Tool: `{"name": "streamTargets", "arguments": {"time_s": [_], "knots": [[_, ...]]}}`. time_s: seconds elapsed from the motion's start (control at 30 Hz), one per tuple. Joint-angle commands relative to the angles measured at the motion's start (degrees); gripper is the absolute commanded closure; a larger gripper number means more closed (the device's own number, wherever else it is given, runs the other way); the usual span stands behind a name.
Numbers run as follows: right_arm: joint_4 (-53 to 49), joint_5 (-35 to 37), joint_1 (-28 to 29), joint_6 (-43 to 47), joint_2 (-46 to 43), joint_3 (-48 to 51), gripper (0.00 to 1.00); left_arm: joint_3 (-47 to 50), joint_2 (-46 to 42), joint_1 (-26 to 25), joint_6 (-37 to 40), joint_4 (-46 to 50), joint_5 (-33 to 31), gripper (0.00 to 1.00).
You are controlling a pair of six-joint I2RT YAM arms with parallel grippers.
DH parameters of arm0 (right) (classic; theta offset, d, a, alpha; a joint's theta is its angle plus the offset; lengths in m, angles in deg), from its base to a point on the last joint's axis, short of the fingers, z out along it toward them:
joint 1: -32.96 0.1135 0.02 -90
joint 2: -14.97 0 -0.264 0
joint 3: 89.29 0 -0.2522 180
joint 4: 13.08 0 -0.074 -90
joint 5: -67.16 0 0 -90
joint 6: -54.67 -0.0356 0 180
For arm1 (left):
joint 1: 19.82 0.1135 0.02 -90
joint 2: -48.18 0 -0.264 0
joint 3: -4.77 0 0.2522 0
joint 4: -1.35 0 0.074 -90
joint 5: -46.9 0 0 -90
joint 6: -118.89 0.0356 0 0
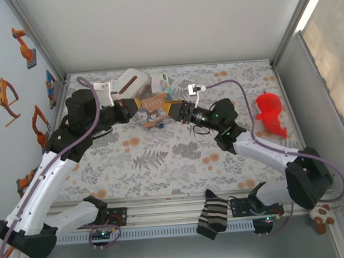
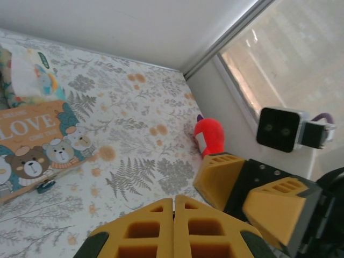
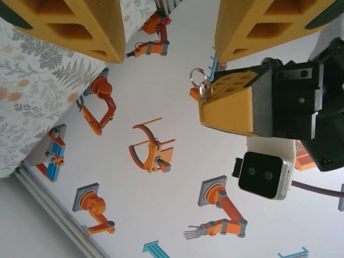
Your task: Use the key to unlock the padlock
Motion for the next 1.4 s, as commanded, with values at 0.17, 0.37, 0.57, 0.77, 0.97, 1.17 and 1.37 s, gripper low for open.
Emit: {"name": "streamTargets", "arguments": {"time_s": [0.17, 0.37, 0.57, 0.77, 0.97, 1.17, 1.37], "knots": [[-4.9, -2.9, 1.7, 3.4, 0.8, -4.3, 0.49, 0.1, 0.8, -1.0, 2.4, 1.7, 0.3, 1.0], [-2.1, -3.9, 4.7, 2.4, 4.5, -7.5, 0.48, 0.1, 1.6, -1.5, 1.5, 0.1, 1.4, 1.0], [2.4, -4.0, 6.2, -0.3, 7.8, -8.4, 0.49, 0.4, 1.7, -1.7, 0.4, -1.5, 2.4, 1.0], [4.8, -4.0, 7.1, -1.6, 10.3, -9.5, 0.51, 0.8, 1.7, -1.8, -0.4, -2.9, 3.3, 1.0], [5.4, -3.9, 7.2, -1.9, 10.8, -9.8, 0.56, 0.9, 2.0, -1.9, -0.6, -3.0, 3.5, 1.0], [5.7, -3.2, 7.2, -2.1, 10.3, -9.7, 0.63, 1.1, 1.9, -1.9, -0.7, -3.5, 3.9, 1.0], [5.7, -3.1, 7.2, -2.3, 10.3, -10.0, 0.71, 1.3, 1.6, -2.0, -0.8, -3.7, 4.4, 1.0]]}}
